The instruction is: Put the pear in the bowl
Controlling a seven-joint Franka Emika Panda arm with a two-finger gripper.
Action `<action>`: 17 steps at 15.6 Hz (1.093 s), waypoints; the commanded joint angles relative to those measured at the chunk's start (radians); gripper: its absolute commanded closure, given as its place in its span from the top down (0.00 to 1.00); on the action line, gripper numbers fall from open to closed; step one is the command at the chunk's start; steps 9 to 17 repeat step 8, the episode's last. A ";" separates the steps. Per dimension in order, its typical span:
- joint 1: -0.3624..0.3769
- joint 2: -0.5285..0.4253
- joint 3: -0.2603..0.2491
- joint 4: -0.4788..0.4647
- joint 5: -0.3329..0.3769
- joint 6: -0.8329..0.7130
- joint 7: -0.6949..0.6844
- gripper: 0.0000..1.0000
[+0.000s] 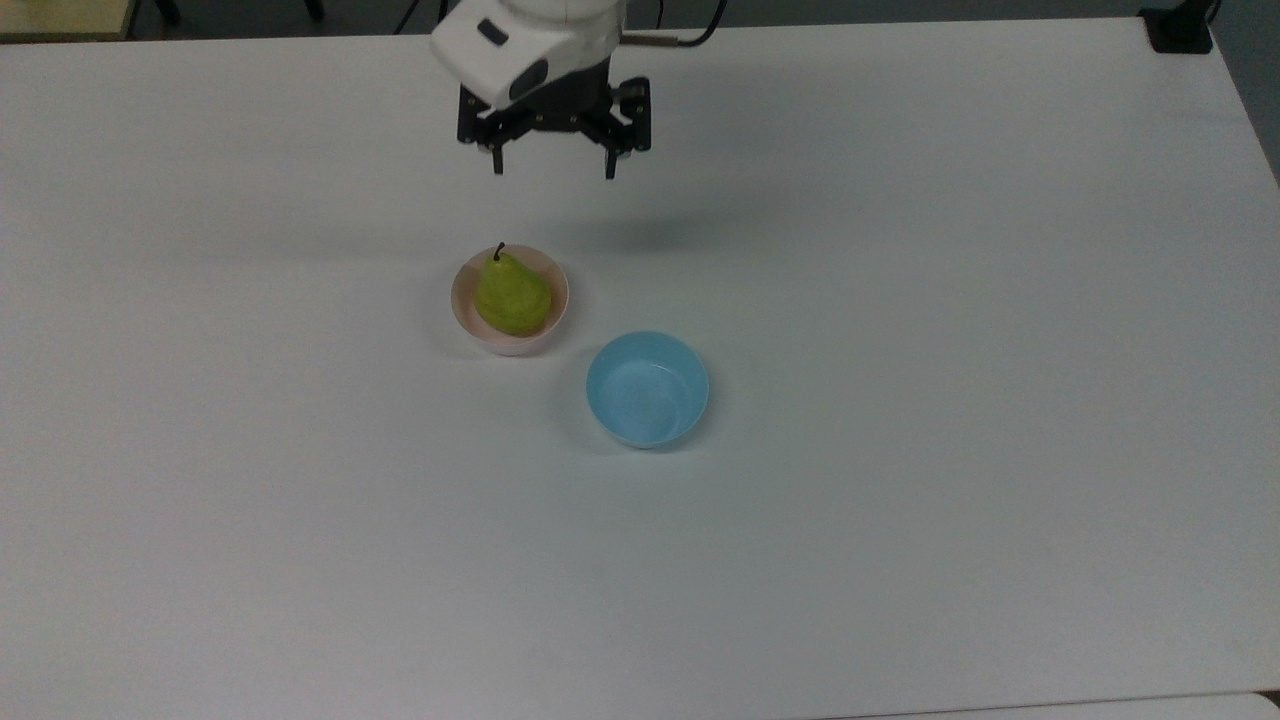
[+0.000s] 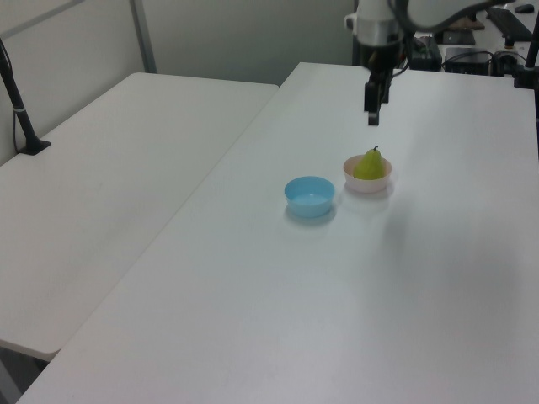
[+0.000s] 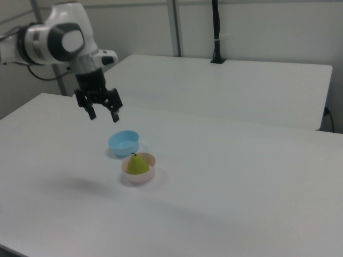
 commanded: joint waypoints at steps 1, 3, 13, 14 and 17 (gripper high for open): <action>0.027 -0.102 -0.009 0.002 0.016 -0.134 0.030 1.00; 0.027 -0.122 -0.018 0.014 0.038 -0.165 0.029 1.00; 0.018 -0.127 -0.020 0.020 0.038 -0.163 0.027 1.00; 0.018 -0.127 -0.020 0.020 0.038 -0.163 0.027 1.00; 0.018 -0.127 -0.020 0.020 0.038 -0.163 0.027 1.00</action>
